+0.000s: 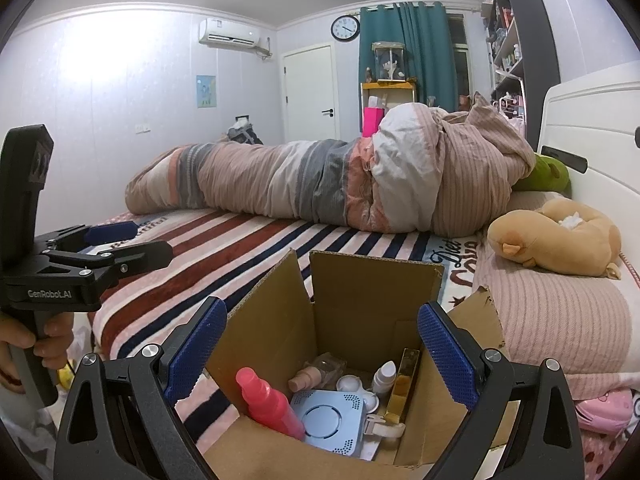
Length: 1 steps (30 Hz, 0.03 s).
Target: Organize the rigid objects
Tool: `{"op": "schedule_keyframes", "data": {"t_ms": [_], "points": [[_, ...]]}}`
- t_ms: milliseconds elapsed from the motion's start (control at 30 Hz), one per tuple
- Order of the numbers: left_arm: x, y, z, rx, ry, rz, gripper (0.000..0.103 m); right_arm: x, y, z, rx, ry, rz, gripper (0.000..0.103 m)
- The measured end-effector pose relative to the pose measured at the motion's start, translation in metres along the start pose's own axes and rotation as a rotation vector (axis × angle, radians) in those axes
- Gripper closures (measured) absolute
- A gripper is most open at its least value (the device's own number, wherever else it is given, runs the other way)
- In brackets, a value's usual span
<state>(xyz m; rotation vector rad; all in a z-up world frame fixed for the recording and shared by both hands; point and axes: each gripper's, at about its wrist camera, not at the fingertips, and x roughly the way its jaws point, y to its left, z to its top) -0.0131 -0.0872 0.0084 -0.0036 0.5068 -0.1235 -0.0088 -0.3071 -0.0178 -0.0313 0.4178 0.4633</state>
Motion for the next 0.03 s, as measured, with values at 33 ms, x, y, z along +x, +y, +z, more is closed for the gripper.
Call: {"op": "schedule_keyframes", "data": {"t_ms": [33], "points": [[0.0003, 0.0010, -0.0006, -0.001, 0.001, 0.004, 0.006, -0.0002, 0.0000, -0.0004, 0.000, 0.000, -0.001, 0.007]]}}
